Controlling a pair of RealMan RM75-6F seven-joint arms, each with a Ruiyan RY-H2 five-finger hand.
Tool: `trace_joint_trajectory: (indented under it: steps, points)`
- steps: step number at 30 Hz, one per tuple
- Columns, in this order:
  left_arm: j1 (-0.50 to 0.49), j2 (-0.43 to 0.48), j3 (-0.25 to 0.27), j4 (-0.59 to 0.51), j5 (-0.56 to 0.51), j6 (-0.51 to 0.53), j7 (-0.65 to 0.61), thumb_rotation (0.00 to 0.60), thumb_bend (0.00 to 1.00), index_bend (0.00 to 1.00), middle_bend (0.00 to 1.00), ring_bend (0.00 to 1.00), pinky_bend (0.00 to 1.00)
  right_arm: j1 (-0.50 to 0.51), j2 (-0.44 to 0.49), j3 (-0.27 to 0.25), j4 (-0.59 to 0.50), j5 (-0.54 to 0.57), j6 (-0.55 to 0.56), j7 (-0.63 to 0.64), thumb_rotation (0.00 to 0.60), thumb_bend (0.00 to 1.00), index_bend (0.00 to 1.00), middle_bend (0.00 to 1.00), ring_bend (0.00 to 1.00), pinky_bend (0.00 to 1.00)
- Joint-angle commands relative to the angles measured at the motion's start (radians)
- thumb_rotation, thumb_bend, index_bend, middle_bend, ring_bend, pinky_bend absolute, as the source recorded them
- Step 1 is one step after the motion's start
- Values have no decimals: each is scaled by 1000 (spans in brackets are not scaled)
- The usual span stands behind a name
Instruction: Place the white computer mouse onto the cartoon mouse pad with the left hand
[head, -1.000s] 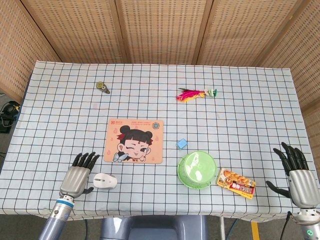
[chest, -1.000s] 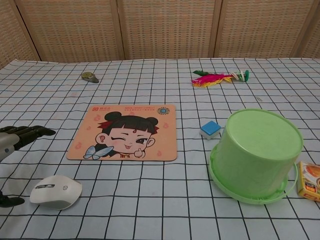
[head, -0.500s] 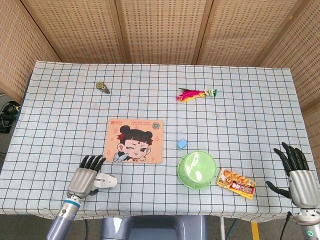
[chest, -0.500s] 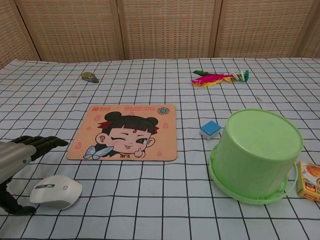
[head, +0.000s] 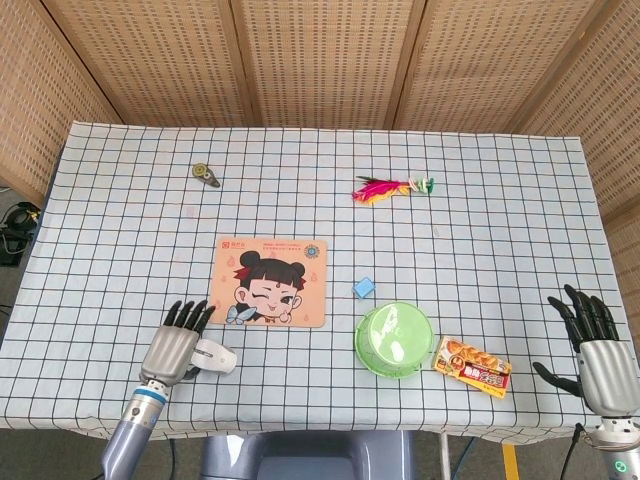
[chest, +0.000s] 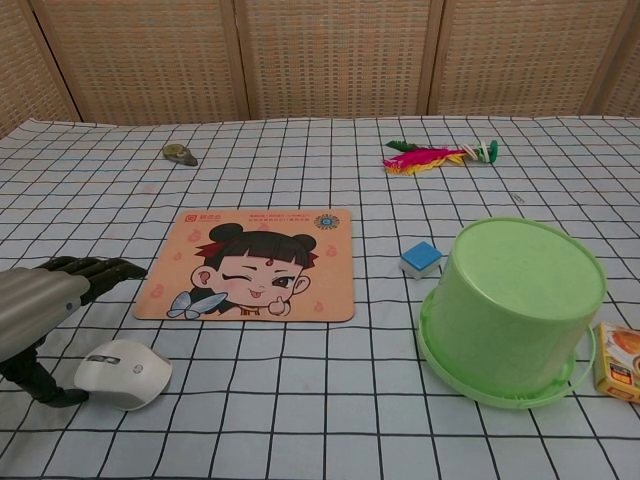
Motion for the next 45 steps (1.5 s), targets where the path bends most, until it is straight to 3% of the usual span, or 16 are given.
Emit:
trace_joint_trajectory:
  steps: [1, 19, 24, 28, 33, 38, 45]
  points:
    - [-8, -1, -5, 7, -10, -5, 5, 600, 163, 0, 0, 0, 0, 0, -1, -1, 0, 0, -2, -2, 600, 75, 144, 0, 0, 0]
    - [-67, 11, -47, 31, -36, -19, 16, 600, 166, 0, 0, 0, 0, 2, -7, -1, 3, 1, -7, -16, 600, 75, 144, 0, 0, 0]
    - [-80, 81, -27, -33, -13, -60, -37, 600, 163, 142, 0, 11, 80, 2, -7, 1, 5, 8, -12, -13, 600, 75, 145, 0, 0, 0]
    - [-91, 141, -20, -76, 18, -84, -92, 600, 163, 187, 8, 48, 123, 2, -8, 2, 7, 9, -12, -12, 600, 75, 145, 0, 0, 0]
    - [-168, 241, -3, -105, 20, -232, -122, 600, 163, 186, 23, 54, 121, 7, -15, 7, 17, 25, -27, -17, 600, 75, 145, 0, 0, 0]
    - [-227, 255, 7, -92, 12, -314, -103, 600, 163, 184, 22, 54, 120, 11, -20, 11, 26, 36, -39, -21, 600, 76, 145, 0, 0, 0]
    - [-278, 275, 18, -103, 5, -354, -70, 600, 163, 183, 23, 54, 119, 12, -22, 16, 33, 49, -47, -17, 600, 76, 145, 0, 0, 0]
